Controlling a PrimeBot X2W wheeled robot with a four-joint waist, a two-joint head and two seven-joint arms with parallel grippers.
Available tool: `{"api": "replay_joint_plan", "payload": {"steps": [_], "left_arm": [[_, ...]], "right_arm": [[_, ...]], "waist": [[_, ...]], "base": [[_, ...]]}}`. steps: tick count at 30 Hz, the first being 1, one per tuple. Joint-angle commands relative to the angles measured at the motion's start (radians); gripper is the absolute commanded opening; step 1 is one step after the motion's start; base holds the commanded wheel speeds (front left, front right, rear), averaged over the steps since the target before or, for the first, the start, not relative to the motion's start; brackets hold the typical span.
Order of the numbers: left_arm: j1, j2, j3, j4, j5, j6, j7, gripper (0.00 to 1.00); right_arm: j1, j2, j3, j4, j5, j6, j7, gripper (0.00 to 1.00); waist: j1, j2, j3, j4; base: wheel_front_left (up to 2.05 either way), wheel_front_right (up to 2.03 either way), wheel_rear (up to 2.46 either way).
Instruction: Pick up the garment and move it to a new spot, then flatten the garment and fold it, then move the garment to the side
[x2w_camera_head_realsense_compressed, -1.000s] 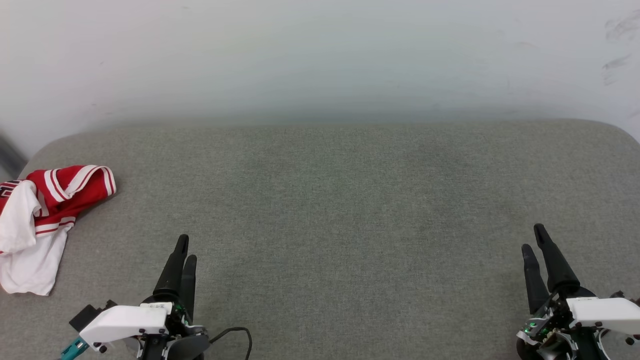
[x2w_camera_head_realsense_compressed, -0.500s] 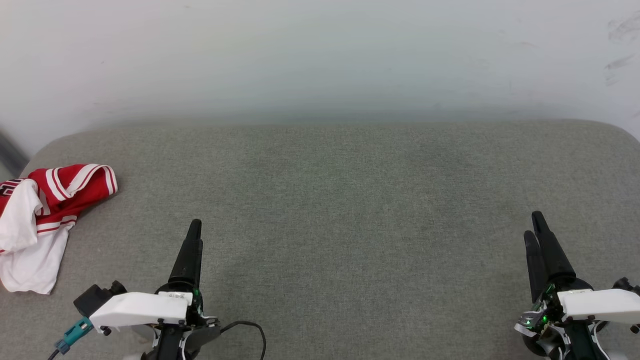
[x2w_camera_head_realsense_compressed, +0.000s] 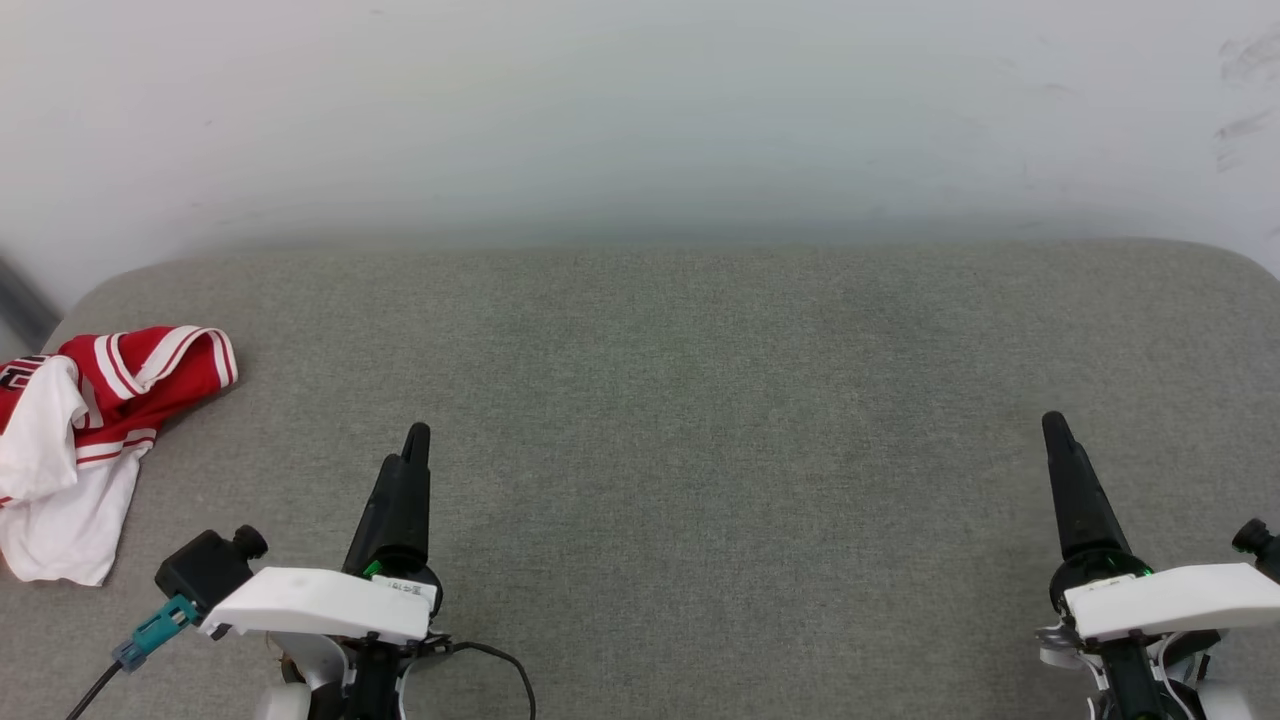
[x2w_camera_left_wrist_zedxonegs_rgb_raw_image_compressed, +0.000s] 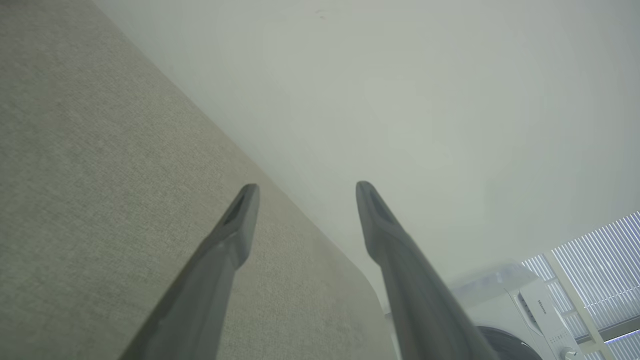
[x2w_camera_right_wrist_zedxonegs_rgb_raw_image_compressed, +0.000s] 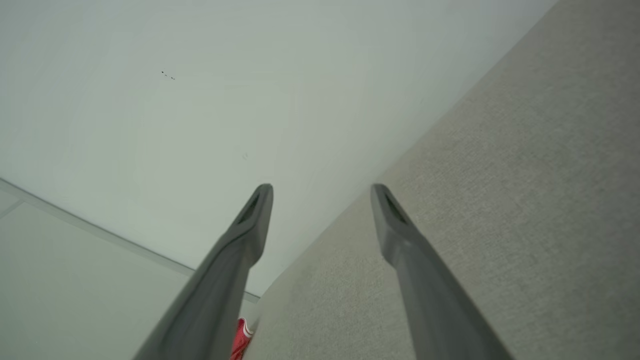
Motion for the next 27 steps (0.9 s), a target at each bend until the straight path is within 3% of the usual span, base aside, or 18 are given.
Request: {"api": "replay_joint_plan", "payload": {"steps": [1, 12, 27], "left_arm": [[-0.028, 0.002, -0.006, -0.019, 0.06, 0.0, -0.011, 1.0], [-0.031, 0.003, -0.038, -0.018, 0.319, 0.025, -0.047, 1.0], [-0.038, 0.008, -0.055, 0.005, 0.551, 0.051, -0.094, 1.0]], "right_arm": [[-0.011, -0.004, 0.004, -0.018, -0.053, 0.0, -0.012, 1.0], [-0.005, 0.005, 0.006, -0.017, -0.343, 0.0, -0.024, 1.0], [0.001, 0.022, 0.01, -0.034, -0.597, 0.0, -0.033, 1.0]], "waist": [[-0.0001, 0.0, 0.0, 0.0], [-0.0001, 0.0, -0.001, 0.004], [-0.0001, 0.0, 0.002, 0.006]], "base": [[0.0, 0.0, 0.0], [0.0, 0.0, 0.0], [0.0, 0.0, 0.0]]}}
